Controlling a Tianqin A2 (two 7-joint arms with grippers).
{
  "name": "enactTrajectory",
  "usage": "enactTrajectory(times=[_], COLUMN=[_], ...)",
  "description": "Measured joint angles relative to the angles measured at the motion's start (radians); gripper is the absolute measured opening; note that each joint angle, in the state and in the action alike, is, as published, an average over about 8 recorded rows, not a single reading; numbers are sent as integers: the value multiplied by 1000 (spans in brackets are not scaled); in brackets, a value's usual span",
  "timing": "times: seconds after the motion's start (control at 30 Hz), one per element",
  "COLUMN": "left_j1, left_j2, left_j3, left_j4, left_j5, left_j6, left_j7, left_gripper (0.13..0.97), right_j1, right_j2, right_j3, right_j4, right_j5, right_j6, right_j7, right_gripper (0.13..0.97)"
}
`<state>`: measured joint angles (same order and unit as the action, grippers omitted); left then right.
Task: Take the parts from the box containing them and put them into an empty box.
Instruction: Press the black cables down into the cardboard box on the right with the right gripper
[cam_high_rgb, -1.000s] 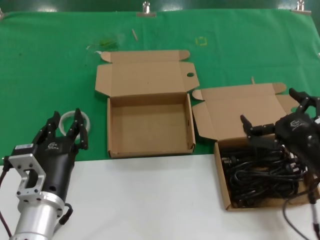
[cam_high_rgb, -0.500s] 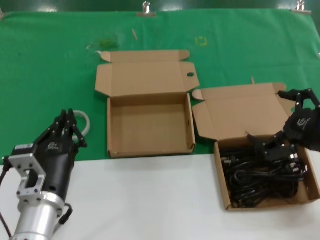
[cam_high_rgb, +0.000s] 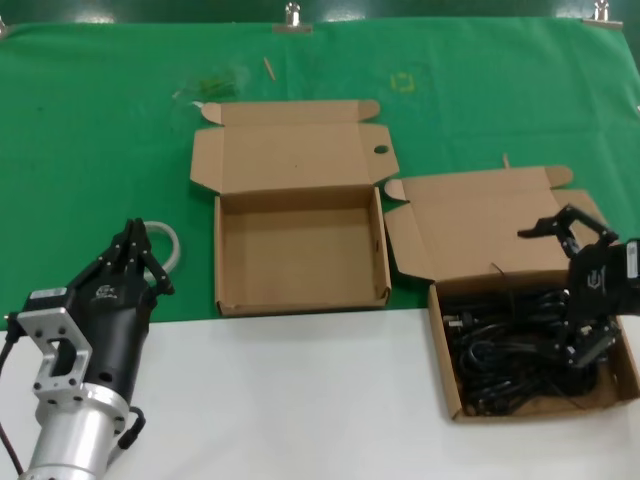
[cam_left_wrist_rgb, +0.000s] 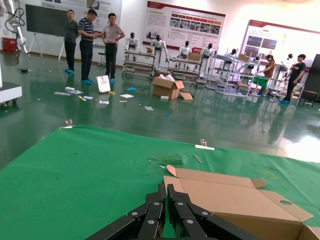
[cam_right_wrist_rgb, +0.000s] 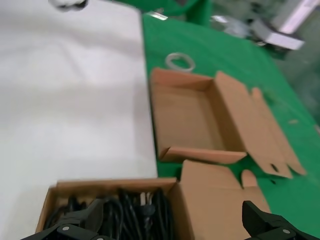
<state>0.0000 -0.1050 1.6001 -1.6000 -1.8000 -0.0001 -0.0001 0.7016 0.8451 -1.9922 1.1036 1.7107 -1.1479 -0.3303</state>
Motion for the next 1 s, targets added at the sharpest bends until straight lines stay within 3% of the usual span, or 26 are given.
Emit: enactTrajectory(times=[0.4,0.63,1.0], left_j1=[0,0,0], left_j2=[0,0,0], left_j3=[0,0,0], left_j4=[0,0,0], left_j5=[0,0,0], left_j6=[0,0,0], left_j7=[0,0,0], left_gripper=[156,156,156], right_j1=[184,248,316], right_j2=[-93,-103,-146], right_j3=[-114,-158,-169], right_j4=[-256,-358,-508], right_j5=[-150,-221,-279], right_j6=[-160,-238,-227], right_j7=[-244,-300,-374], right_gripper=[966,966,966])
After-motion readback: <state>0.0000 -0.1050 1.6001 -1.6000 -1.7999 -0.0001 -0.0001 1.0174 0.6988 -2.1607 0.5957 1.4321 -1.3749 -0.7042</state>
